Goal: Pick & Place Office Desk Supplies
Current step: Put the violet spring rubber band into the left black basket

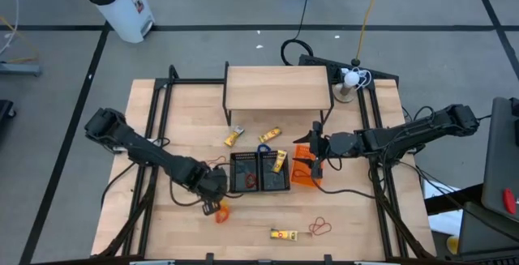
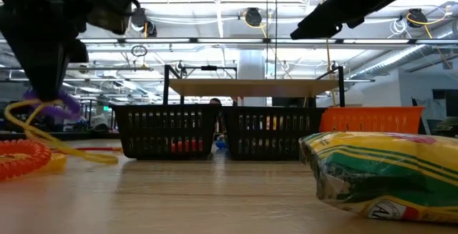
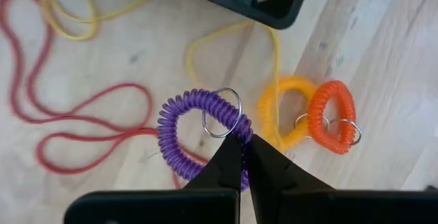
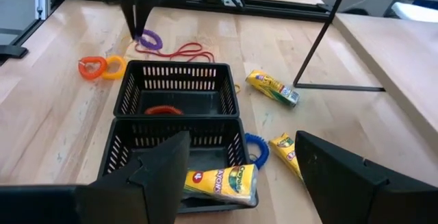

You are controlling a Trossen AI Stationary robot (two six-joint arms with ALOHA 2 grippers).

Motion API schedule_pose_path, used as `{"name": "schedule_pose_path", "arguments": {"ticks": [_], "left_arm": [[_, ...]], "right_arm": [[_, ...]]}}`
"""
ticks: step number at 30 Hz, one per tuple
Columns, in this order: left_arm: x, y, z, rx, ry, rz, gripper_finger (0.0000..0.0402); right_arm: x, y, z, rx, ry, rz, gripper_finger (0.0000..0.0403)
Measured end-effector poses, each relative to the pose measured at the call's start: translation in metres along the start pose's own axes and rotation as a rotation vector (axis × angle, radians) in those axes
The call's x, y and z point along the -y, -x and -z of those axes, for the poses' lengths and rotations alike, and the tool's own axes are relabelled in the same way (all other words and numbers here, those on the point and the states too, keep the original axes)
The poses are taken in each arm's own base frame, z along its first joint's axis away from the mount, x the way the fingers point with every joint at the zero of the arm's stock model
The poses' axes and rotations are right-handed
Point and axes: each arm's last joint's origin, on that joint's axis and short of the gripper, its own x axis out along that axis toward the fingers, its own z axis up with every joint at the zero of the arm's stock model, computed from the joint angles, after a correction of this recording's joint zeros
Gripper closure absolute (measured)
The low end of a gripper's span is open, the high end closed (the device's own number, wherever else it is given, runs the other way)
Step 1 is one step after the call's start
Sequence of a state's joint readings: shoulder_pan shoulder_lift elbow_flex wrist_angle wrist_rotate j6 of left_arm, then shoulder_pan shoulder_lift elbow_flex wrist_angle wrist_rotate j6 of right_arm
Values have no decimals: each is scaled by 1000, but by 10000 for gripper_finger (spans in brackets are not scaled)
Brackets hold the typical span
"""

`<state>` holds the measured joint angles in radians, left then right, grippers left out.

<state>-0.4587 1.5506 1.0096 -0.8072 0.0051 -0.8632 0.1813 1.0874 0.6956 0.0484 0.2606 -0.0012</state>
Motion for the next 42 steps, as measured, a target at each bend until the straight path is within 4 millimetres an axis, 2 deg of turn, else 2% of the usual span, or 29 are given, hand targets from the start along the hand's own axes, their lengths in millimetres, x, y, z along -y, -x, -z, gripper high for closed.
{"name": "schedule_pose_path", "arguments": {"ticks": [13,15,18,22,25,42], "left_arm": [[-12,26,-3,154,52,-41,397],[-11,27,-8,186,89,-3,397],[-9,28,-8,179,6,14,397],[-22,26,-3,111,138,-82,397],[-16,28,-6,137,133,-35,397],[-11,27,1,136,96,-47,396]], "right_arm": [[4,-1,-1,6,-5,17,149],[4,-1,-1,5,-6,17,149],[4,-1,-1,5,-6,17,149],[4,-1,-1,5,-9,16,149],[4,-1,-1,5,-9,17,149],[4,-1,0,2,-8,16,149]]}}
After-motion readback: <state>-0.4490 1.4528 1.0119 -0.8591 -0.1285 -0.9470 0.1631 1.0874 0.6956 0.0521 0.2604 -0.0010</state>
